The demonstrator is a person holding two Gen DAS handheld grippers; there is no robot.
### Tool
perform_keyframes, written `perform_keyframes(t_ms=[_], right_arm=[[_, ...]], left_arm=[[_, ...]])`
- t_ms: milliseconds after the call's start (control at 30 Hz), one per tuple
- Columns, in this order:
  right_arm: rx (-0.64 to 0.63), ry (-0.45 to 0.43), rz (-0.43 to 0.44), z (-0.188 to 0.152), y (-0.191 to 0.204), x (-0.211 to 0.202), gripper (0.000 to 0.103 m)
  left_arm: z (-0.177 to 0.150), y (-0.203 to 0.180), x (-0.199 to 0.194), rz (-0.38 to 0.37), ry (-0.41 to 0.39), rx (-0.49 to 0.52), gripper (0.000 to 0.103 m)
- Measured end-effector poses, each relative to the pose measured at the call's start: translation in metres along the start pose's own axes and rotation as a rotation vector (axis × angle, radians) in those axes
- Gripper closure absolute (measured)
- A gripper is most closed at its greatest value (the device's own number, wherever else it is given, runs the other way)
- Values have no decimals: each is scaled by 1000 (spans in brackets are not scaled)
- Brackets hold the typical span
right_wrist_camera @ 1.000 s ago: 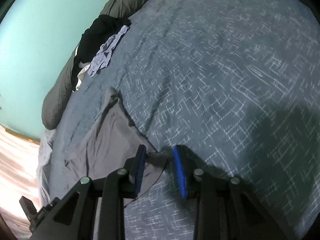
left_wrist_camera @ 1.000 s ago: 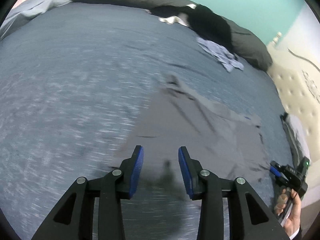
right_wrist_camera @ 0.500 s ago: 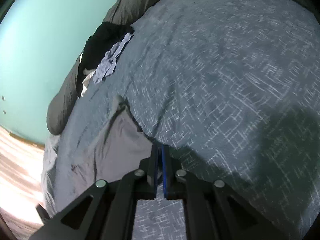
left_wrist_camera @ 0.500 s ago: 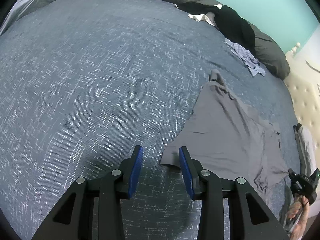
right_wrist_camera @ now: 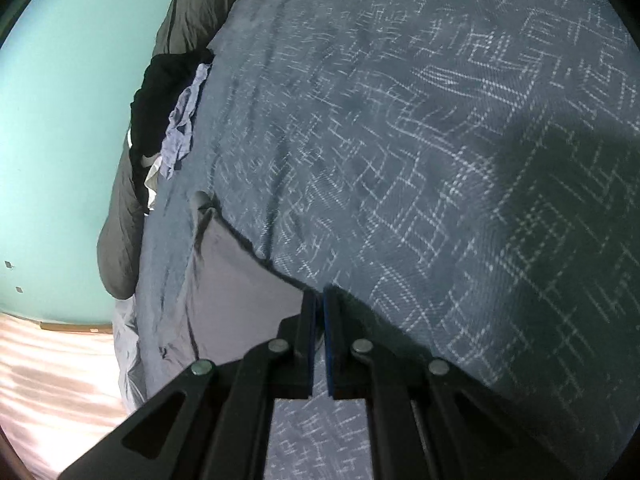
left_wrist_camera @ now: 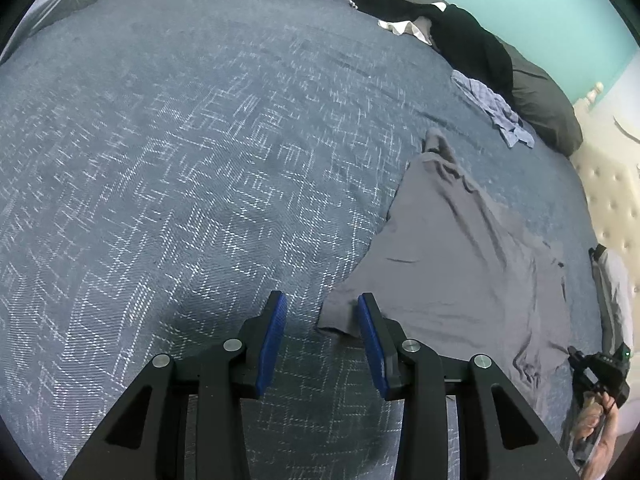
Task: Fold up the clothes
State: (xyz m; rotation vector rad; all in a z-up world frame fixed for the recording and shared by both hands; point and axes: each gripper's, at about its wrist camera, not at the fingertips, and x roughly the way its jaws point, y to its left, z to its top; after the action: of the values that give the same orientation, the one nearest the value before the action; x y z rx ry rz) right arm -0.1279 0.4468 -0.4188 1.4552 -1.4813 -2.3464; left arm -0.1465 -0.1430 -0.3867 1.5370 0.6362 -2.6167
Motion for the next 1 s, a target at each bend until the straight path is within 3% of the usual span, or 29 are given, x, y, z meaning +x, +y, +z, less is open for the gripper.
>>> perform_keyframes(t_ms=[67, 167, 267, 367, 533, 1000], right_arm=[[4, -1, -1, 1, -1, 2, 100], [13, 0, 34, 2, -2, 1, 100], [8, 17, 47, 4, -2, 3, 99], [-28, 17, 30, 4, 2, 2, 99], [-89, -23, 1, 7, 7, -7, 83], [-332, 28, -99, -7, 32, 1, 82]], left_arm=[[1, 0, 3, 4, 3, -4, 65], [1, -3, 3, 12, 3, 13, 93], [1, -9, 3, 17, 3, 40, 100], [4, -9, 2, 20, -6, 34, 100], [5, -7, 1, 28, -15, 21, 100], [8, -5, 3, 38, -15, 7, 100]])
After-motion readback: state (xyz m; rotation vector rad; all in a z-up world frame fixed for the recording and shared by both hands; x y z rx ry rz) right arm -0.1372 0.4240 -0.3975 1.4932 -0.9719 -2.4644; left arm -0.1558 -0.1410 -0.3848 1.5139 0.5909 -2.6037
